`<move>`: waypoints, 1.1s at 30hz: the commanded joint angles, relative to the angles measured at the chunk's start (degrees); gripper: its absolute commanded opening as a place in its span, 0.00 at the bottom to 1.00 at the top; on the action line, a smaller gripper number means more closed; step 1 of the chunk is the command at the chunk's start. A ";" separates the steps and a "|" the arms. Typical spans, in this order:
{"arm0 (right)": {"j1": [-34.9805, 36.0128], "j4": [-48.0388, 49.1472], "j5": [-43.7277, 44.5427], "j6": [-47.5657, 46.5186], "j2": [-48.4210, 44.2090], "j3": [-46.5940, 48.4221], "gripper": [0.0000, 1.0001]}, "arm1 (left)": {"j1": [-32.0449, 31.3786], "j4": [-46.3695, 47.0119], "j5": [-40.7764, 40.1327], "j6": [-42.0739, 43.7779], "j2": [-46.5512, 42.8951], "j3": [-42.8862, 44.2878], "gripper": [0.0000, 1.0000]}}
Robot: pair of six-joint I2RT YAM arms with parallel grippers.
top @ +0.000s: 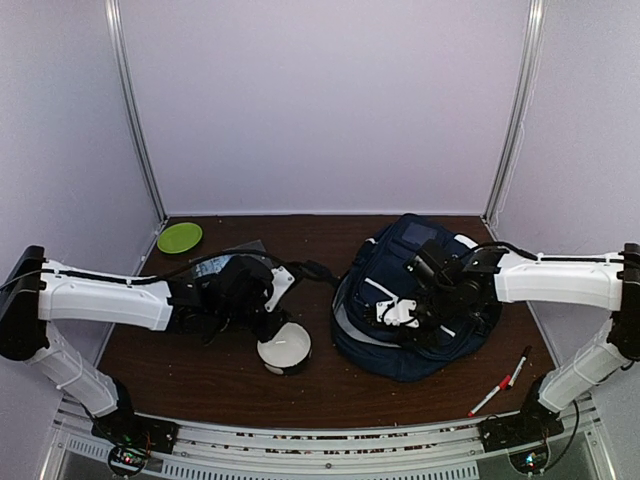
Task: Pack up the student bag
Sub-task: Place the largest pocket of the student bag.
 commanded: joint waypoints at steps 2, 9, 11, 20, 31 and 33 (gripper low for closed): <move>1.14 1.17 -2.56 -0.62 3.44 0.71 0.23 | 10.53 -3.22 -1.59 -4.06 -3.40 0.71 0.59; 1.16 -2.54 -8.37 3.11 -1.92 3.15 0.56 | 19.27 -3.31 -5.11 -3.62 -1.83 6.49 0.93; 1.14 -1.57 -9.11 4.63 -3.60 3.05 0.60 | 23.43 -5.89 -3.03 -5.50 1.36 10.84 0.94; 1.34 -0.93 -14.81 9.40 -1.80 5.96 0.64 | 37.12 -15.41 8.72 -11.68 20.05 32.57 0.94; 1.33 2.80 -13.20 9.46 -4.97 1.93 0.67 | 44.54 -19.45 19.34 -11.69 39.37 51.98 0.98; 1.29 3.06 -13.39 9.89 -4.62 2.05 0.68 | 45.14 -20.94 20.56 -11.48 42.24 54.85 0.98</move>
